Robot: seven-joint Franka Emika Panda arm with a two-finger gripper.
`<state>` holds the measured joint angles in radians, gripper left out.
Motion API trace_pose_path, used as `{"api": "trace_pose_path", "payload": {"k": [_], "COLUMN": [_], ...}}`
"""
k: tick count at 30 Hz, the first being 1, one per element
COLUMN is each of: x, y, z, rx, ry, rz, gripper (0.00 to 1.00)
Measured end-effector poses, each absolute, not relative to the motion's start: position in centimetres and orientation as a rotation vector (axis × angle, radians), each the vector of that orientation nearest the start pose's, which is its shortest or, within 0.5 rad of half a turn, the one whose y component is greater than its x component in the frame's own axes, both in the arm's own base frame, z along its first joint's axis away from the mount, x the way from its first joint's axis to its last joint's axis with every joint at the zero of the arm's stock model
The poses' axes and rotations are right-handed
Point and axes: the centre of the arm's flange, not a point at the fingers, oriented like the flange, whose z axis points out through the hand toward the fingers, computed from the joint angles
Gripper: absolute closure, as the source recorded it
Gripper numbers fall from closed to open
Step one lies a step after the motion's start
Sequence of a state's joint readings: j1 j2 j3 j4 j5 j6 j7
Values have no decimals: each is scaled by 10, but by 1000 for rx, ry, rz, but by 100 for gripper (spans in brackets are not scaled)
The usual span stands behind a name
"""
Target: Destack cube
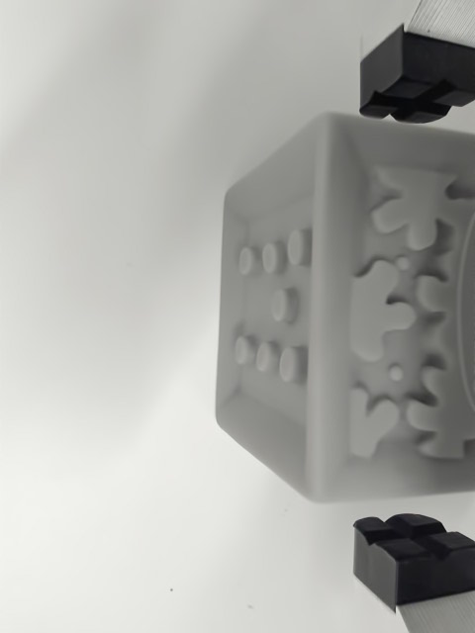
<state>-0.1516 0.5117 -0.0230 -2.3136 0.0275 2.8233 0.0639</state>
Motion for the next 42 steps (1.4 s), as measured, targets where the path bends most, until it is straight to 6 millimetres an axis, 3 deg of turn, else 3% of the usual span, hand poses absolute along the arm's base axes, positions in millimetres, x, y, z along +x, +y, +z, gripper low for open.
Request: {"api": "trace_pose_path", "payload": {"k": [20, 42], "x": [505, 504], "y": [-91, -91], "z": [176, 264], "rx": [-3114, -3113], "ry": [412, 409], "rz": [-1, -3], "gripper": [0, 0]}}
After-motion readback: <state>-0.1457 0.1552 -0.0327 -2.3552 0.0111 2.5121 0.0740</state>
